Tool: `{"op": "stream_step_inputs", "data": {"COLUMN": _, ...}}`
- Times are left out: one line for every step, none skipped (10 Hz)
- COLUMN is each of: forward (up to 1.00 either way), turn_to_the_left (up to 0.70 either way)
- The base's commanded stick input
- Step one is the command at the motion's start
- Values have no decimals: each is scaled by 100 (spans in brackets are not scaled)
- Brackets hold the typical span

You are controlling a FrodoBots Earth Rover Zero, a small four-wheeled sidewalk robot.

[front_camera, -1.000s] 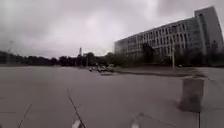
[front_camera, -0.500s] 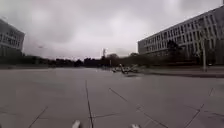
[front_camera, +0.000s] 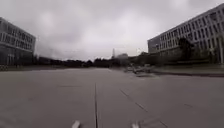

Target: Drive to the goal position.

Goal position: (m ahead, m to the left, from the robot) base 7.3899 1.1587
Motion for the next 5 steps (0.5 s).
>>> {"op": "stream_step_inputs", "data": {"forward": 70, "turn_to_the_left": 0}}
{"op": "stream_step_inputs", "data": {"forward": 70, "turn_to_the_left": 0}}
{"op": "stream_step_inputs", "data": {"forward": 70, "turn_to_the_left": 0}}
{"op": "stream_step_inputs", "data": {"forward": 70, "turn_to_the_left": 0}}
{"op": "stream_step_inputs", "data": {"forward": 70, "turn_to_the_left": 0}}
